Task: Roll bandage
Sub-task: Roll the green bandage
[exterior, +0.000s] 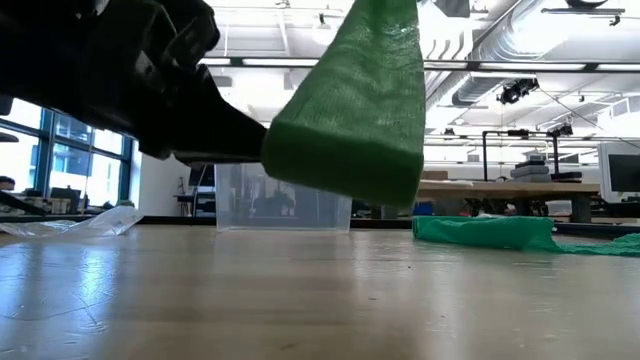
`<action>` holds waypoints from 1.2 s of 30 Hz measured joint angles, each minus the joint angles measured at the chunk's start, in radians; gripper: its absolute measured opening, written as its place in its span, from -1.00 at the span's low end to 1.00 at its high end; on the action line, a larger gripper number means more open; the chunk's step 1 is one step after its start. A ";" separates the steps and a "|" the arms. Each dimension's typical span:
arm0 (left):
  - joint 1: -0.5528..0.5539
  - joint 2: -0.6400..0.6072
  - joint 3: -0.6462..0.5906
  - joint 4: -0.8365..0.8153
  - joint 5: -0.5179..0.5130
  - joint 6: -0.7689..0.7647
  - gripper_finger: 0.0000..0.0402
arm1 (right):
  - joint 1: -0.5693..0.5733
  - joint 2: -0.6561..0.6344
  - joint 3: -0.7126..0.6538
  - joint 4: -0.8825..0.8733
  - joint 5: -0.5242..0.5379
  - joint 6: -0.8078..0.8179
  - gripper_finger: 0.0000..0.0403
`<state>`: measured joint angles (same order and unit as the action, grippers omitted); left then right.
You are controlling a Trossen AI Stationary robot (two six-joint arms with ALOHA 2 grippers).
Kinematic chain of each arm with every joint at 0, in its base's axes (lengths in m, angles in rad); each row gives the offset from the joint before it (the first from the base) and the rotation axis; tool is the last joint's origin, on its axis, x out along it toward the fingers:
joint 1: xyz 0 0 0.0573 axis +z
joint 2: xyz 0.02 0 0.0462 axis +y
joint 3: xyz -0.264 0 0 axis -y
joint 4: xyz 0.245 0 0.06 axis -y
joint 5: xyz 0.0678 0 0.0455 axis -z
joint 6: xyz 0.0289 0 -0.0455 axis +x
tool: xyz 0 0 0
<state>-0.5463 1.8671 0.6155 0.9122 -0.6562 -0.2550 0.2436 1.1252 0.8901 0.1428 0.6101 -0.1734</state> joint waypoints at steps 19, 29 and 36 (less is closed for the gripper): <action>-0.119 -0.001 0.000 0.362 -0.145 0.126 -0.99 | -0.086 0.149 -0.276 -0.054 -0.414 0.376 -1.00; -0.126 -0.050 0.000 0.383 -0.222 0.149 -0.99 | 0.054 0.363 -0.408 0.307 -0.513 0.372 -1.00; -0.103 -0.100 0.000 0.381 -0.220 0.205 -0.99 | 0.120 0.519 -0.299 0.276 -0.510 0.278 -0.67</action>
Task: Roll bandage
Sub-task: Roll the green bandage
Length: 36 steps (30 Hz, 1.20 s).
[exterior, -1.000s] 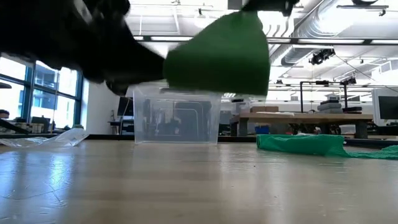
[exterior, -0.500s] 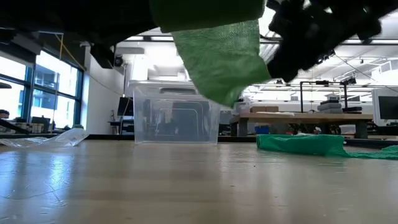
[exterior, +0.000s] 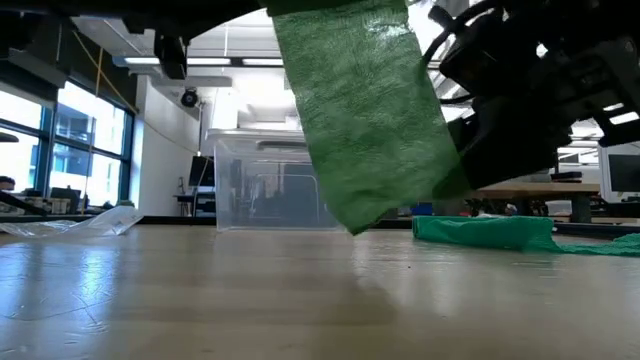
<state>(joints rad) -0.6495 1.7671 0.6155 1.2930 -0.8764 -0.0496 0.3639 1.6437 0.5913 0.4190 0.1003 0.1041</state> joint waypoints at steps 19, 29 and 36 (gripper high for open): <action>0.002 -0.035 0.002 -0.002 -0.041 0.029 -0.99 | 0.253 -0.061 0.080 -0.435 0.270 -0.792 -0.10; 0.002 -0.035 0.002 -0.009 -0.028 0.025 -0.99 | 0.238 0.067 0.080 -0.170 0.617 -1.583 -0.17; 0.002 -0.035 0.002 -0.012 -0.023 0.009 -0.99 | 0.218 0.083 0.080 0.037 0.578 -1.833 -0.32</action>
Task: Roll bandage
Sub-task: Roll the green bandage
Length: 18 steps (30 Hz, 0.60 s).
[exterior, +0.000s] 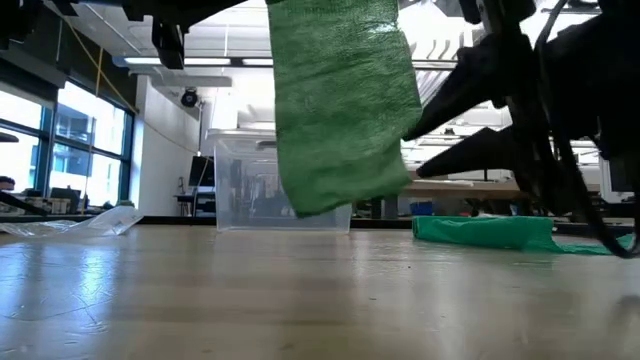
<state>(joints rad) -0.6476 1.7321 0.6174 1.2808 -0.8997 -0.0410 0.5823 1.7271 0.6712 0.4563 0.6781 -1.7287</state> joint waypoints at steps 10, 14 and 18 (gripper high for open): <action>0.000 0.000 0.000 0.000 0.000 0.000 -0.99 | 0.043 0.000 0.000 -0.097 -0.043 0.344 -0.33; 0.000 0.000 0.000 0.000 0.000 0.000 -0.99 | 0.075 0.000 -0.001 -0.096 -0.076 0.291 -0.22; 0.001 0.000 0.000 -0.004 0.000 0.000 -0.99 | 0.088 0.000 -0.001 -0.068 -0.089 0.231 -0.02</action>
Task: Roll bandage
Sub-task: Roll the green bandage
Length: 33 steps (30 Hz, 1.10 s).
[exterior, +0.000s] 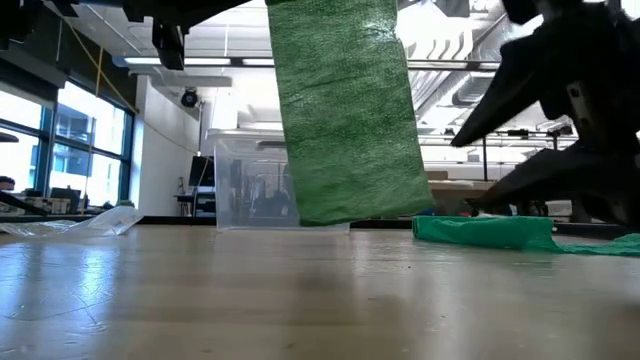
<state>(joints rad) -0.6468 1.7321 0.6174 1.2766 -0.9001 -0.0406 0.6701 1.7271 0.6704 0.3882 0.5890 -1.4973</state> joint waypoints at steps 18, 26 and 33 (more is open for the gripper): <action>0.004 0.000 0.000 -0.001 0.018 0.002 -0.99 | -0.155 0.000 0.018 0.136 0.011 -0.370 0.23; 0.018 0.000 0.000 -0.001 0.036 0.008 -0.99 | -0.156 0.016 0.018 0.160 -0.045 -0.403 0.23; 0.045 0.000 0.000 -0.001 0.061 0.009 -0.99 | -0.160 0.087 0.019 0.314 -0.050 -0.459 0.18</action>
<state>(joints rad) -0.6019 1.7321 0.6174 1.2755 -0.8394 -0.0315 0.5102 1.8138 0.6898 0.7019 0.5392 -1.9567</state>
